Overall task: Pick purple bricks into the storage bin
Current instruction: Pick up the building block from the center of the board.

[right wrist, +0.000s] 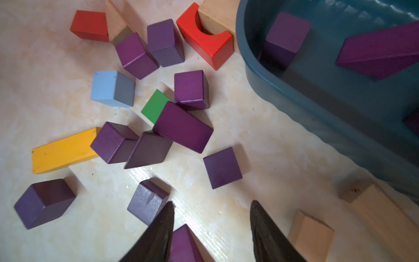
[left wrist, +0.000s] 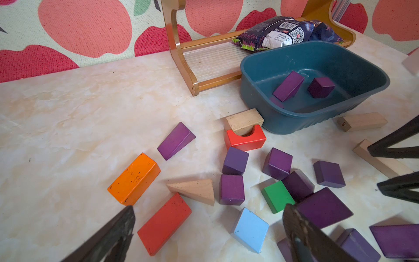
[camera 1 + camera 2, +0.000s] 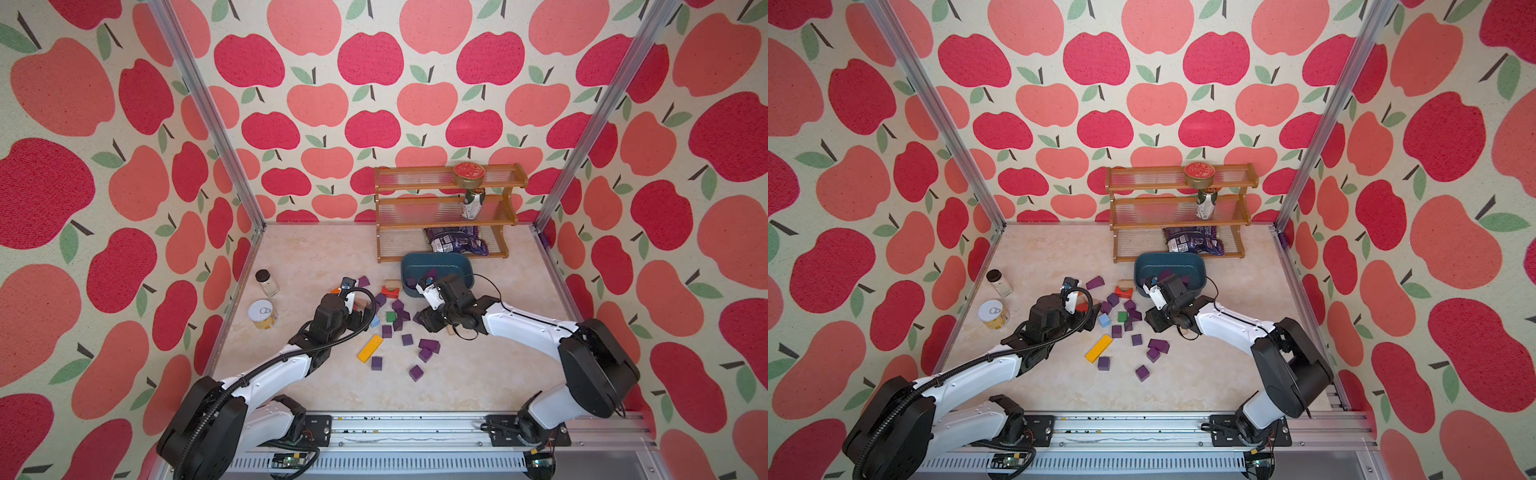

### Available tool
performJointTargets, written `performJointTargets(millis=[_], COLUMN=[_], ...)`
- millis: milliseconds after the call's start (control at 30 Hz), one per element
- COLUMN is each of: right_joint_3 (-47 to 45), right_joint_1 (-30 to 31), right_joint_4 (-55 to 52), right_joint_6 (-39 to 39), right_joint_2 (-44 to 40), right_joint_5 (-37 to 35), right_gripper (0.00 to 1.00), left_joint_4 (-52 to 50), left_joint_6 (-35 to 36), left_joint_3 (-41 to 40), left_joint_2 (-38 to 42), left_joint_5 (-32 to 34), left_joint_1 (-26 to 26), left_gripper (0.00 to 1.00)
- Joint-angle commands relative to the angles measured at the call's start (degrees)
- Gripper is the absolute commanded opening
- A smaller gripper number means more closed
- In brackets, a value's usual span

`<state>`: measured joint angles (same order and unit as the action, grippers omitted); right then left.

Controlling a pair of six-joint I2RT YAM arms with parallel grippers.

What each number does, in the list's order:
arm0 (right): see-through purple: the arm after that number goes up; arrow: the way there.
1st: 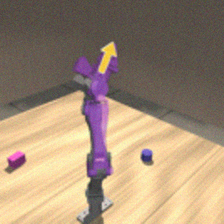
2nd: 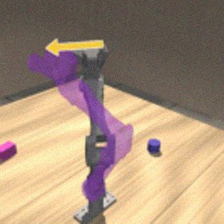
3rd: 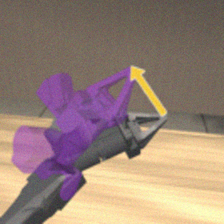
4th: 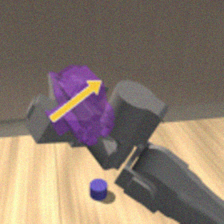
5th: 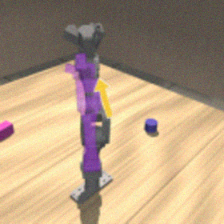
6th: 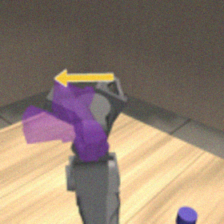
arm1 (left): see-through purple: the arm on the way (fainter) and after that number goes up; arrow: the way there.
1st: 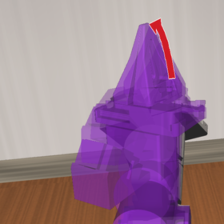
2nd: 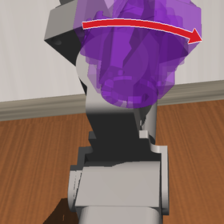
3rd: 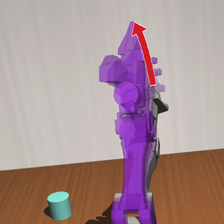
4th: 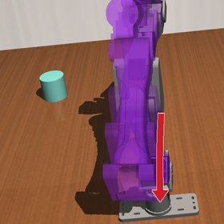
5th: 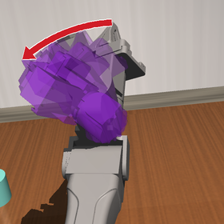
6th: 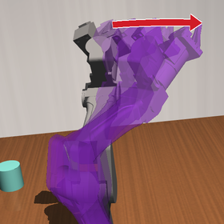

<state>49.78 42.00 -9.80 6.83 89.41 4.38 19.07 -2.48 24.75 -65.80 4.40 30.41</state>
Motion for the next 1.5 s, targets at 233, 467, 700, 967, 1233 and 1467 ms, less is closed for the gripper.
performJointTargets(millis=[233, 467, 700, 967, 1233, 1467], right_joint_3=[-4.6, -3.6, -2.5, -1.0, 0.1, 1.0], right_joint_1=[0.1, 0.2, 0.1, 0.1, 0.1, 0.9], right_joint_4=[10.8, 12.3, 12.4, 11.3, 10.2, 8.3], right_joint_6=[-1.2, -1.7, -1.6, -2.2, -2.7, -3.6], right_joint_2=[3.2, 6.5, 8.7, 10.3, 11.5, 12.8], right_joint_5=[-4.7, -3.1, -2.5, -3.2, -3.5, -5.9], right_gripper=[0.54, 0.54, 0.54, 0.53, 0.47, 0.43], left_joint_4=[0.2, 0.0, -0.1, -0.1, -0.1, -0.5], left_joint_6=[0.1, 0.0, 0.0, 0.0, 0.1, 0.0], left_joint_3=[1.6, 1.8, 1.7, 1.8, 1.9, 2.0], left_joint_2=[-1.4, -1.6, -1.5, -1.7, -2.0, -1.8], left_joint_5=[-0.5, 0.1, 0.4, 0.3, 0.3, 0.3], left_joint_1=[0.3, 0.3, 0.3, 0.3, 0.3, 0.3], left_gripper=[0.99, 0.99, 0.99, 0.99, 1.00, 0.99])
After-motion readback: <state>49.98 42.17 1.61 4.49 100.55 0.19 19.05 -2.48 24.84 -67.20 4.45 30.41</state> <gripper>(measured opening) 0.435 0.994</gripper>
